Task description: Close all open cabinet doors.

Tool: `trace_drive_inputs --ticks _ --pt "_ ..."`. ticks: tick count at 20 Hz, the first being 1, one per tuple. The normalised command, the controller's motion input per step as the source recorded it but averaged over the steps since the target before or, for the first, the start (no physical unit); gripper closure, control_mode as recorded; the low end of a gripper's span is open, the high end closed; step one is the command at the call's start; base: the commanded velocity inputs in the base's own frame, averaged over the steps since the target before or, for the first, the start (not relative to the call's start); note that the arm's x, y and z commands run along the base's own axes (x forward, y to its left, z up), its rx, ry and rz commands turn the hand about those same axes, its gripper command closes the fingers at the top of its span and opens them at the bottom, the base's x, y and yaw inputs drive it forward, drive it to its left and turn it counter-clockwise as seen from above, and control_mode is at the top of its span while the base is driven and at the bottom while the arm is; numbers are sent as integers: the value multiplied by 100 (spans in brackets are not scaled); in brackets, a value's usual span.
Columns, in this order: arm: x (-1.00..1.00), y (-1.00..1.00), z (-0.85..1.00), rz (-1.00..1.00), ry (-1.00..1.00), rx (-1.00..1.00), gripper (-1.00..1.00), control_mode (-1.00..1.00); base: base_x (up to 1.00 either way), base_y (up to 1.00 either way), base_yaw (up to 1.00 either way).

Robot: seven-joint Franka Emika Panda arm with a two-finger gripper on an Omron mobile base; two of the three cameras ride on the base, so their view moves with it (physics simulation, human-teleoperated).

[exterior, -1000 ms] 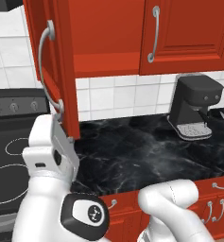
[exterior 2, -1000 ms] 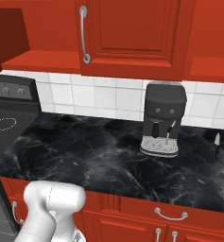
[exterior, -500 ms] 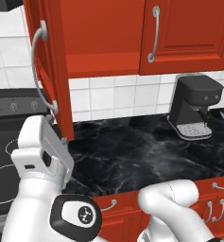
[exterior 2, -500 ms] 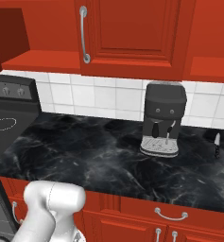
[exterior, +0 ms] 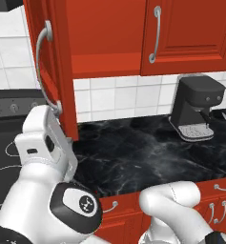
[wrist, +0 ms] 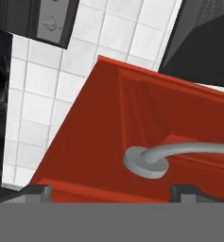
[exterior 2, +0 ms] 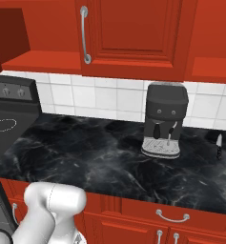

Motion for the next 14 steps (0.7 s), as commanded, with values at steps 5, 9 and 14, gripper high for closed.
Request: trace_drive_inputs --ticks 5,9,14 --pt "49 -72 -21 0 12 12 -100 -100 0 0 0" --pt "42 -68 -13 0 12 11 -100 -100 0 0 0" --pt "43 -69 -1 0 11 10 -100 -100 0 0 0"
